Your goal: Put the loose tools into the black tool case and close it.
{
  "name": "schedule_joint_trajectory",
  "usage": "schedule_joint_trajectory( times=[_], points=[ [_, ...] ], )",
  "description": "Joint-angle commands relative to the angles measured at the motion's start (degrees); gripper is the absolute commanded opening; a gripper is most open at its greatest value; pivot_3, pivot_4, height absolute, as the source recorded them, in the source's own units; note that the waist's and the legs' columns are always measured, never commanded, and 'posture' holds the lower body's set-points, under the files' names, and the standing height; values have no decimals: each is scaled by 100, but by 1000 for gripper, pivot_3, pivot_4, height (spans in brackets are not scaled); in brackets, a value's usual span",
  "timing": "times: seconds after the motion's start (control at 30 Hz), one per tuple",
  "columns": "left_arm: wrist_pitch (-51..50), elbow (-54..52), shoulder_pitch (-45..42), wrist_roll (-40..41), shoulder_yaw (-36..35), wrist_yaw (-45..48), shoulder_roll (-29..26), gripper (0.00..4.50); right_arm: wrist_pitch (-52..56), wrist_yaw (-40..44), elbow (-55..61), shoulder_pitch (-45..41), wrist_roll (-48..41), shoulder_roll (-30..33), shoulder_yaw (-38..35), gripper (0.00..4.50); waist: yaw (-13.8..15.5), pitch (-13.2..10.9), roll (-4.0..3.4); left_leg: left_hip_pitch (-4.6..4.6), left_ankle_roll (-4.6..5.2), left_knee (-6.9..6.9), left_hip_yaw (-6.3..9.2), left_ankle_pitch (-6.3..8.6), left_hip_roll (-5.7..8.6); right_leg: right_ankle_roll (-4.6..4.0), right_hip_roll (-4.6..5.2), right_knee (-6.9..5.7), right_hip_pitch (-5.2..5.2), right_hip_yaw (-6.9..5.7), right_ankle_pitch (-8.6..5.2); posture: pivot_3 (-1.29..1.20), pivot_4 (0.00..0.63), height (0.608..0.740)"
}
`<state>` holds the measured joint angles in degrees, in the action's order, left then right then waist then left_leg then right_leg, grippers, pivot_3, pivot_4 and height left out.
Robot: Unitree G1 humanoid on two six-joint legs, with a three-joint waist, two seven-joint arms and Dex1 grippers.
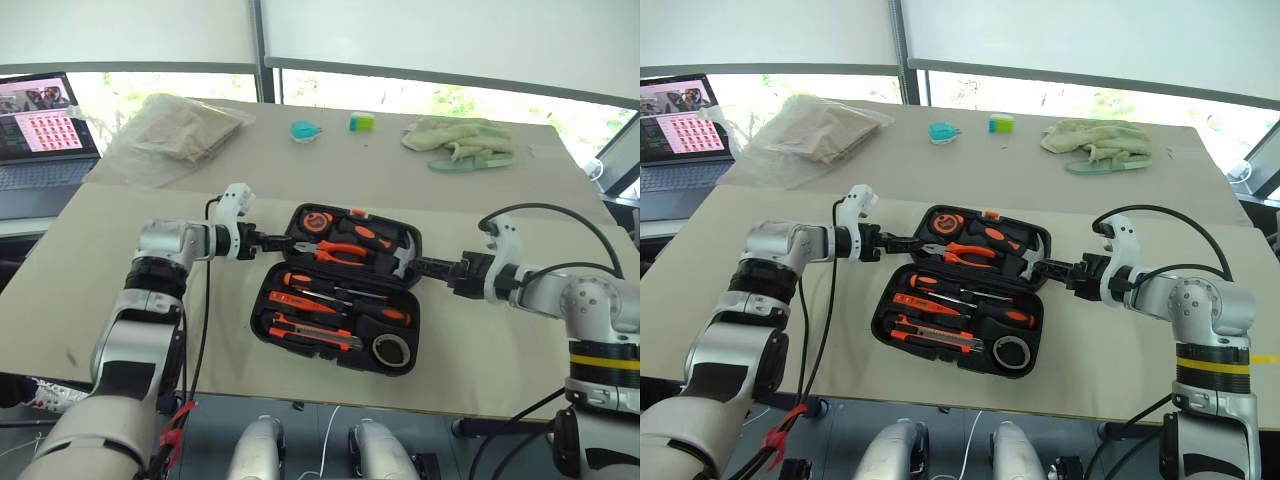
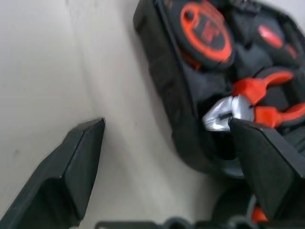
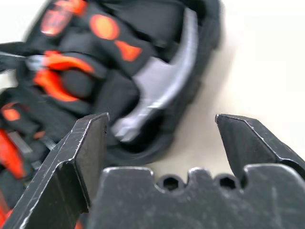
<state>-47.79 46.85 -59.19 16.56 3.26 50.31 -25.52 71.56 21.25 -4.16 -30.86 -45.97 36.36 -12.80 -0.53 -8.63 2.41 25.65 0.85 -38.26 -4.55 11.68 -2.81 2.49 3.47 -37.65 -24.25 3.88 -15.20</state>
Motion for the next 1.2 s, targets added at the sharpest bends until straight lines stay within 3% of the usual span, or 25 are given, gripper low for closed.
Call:
schedule_joint_trajectory(
  times=[0.03,0.13,0.4,0.47,0.6,0.77,0.93,1.2],
  points=[
    [196,384,-229,-162,-26,7,144,4500,-56,137,-106,-117,188,-10,79,3665,13,0,0,0,0,-1,1,0,0,0,0,0,3,-2,0,0,150,740],
    [224,508,-284,-189,-36,116,223,3717,-141,238,-134,-112,330,-50,206,2780,-1,0,0,-1,0,-5,1,0,0,1,1,-2,5,-2,1,0,150,740],
    [80,385,-259,-128,-132,343,290,804,-367,489,-162,-115,561,-99,253,67,-18,1,1,-6,0,-9,4,0,0,2,0,-6,11,-2,1,0,150,740],
    [97,276,-210,-100,-189,364,313,90,-451,581,-4,-67,598,-89,271,0,-20,2,0,-15,0,-9,5,0,0,2,0,-10,18,-2,1,0,150,740],
    [255,-109,-45,-6,-326,366,303,38,-654,640,362,12,552,-198,71,0,-16,2,0,-13,-3,-13,6,-2,0,2,0,-21,14,-2,1,0,150,740],
    [1143,-1264,558,15,-384,455,257,38,-1583,697,1019,211,905,-212,27,0,-19,0,-2,-2,-4,-12,6,-2,-1,1,0,-25,-1,0,1,0,150,740],
    [2612,-2006,1094,-222,-568,-121,365,38,-3178,839,1496,614,1928,-39,407,0,9,-1,-3,3,-5,-17,3,-3,0,2,2,-26,-4,2,1,0,150,740],
    [5462,-2559,2252,-1271,-40,-622,297,38,-6459,1110,1232,1669,3832,388,1047,0,42,-1,-3,17,-5,-18,0,-2,0,3,3,-11,-11,1,2,0,150,740]
  ],
)
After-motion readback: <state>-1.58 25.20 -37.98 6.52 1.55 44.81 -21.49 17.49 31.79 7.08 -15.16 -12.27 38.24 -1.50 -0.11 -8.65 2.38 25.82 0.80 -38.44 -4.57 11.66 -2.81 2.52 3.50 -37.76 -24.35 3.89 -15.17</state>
